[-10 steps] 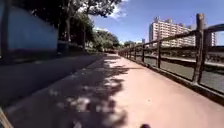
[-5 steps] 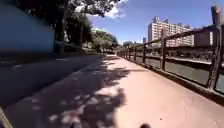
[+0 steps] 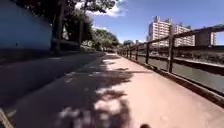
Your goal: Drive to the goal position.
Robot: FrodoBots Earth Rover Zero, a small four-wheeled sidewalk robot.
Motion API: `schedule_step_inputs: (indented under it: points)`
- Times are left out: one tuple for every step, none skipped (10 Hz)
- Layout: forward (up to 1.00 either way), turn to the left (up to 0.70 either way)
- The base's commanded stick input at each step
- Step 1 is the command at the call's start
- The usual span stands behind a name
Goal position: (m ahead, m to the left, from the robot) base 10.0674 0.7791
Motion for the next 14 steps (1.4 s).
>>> schedule_step_inputs:
  points:
    - [0.85, 0.00]
    - [0.85, 0.00]
    - [0.85, 0.00]
    - [0.85, 0.00]
    - [0.85, 0.00]
    - [0.85, 0.00]
    - [0.85, 0.00]
    - [0.85, 0.00]
    - [0.85, 0.00]
    - [0.85, 0.00]
    - [0.85, 0.00]
    - [0.85, 0.00]
    - [0.85, 0.00]
    - [0.85, 0.00]
